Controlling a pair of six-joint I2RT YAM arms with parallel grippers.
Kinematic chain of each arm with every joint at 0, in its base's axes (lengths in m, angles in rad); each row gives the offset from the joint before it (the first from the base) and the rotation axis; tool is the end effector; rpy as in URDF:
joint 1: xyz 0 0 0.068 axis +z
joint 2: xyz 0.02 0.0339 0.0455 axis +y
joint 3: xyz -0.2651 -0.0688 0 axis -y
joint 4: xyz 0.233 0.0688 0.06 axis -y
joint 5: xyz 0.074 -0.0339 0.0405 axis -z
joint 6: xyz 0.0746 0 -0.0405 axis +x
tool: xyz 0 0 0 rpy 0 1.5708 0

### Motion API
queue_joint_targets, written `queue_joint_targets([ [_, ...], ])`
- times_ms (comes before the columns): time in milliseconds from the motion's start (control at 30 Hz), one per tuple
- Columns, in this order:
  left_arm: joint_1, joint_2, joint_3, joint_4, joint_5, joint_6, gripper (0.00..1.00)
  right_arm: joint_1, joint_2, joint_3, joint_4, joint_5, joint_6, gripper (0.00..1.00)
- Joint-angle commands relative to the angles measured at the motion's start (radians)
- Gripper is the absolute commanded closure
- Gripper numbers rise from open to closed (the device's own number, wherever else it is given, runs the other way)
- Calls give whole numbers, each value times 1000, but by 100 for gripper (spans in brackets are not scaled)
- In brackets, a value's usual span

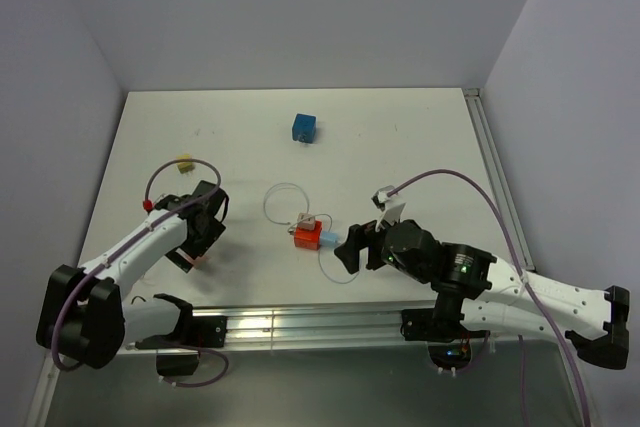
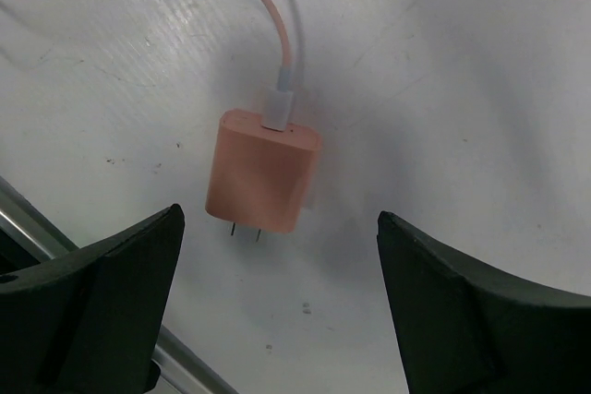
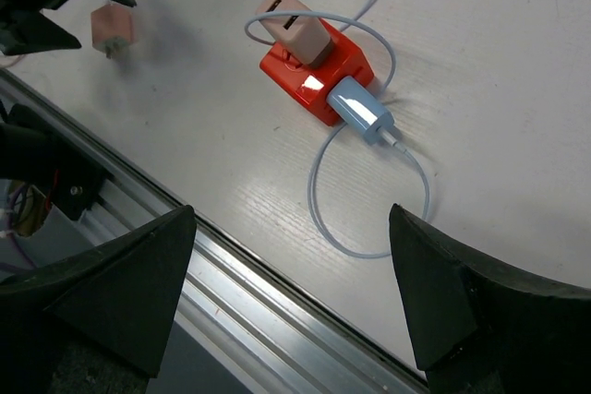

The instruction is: Insert the plug

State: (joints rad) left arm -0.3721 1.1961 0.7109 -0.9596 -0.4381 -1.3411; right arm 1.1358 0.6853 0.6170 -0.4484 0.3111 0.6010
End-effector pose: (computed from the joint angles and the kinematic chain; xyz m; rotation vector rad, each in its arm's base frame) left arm 0.1744 -0.0341 0.1642 -1.2993 2.3866 0.2667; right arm 0.0955 0.1512 0.2536 -0.3766 2.1126 0.7328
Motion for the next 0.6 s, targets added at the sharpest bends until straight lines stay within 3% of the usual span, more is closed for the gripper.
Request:
queue_joint_targets([
  [0,13,37,-27,54,-5,-55,10,-5,-27,16,22,2,-9,8],
  [133,22,77,-66,73,-5,-81,14,-5,-49,9,-1,14,-3,8],
  [233,28,82,-88,97,-5,-105,24,-5,-64,6,-3,17,-1,8],
  [333,32,79,-105,116,-25,-112,41,-5,-63,9,-7,13,-1,8],
  [433,32,66,-99,136,-28,-66,70,-5,-50,18,-15,13,0,8],
  [467,32,60,-91,140,-31,-31,89,-5,-44,21,-16,8,0,9],
  [500,32,47,-82,145,-39,-1,100,-4,-43,26,-22,8,0,9],
  [567,32,30,-32,153,-40,69,100,-5,-27,49,-29,-4,2,9],
])
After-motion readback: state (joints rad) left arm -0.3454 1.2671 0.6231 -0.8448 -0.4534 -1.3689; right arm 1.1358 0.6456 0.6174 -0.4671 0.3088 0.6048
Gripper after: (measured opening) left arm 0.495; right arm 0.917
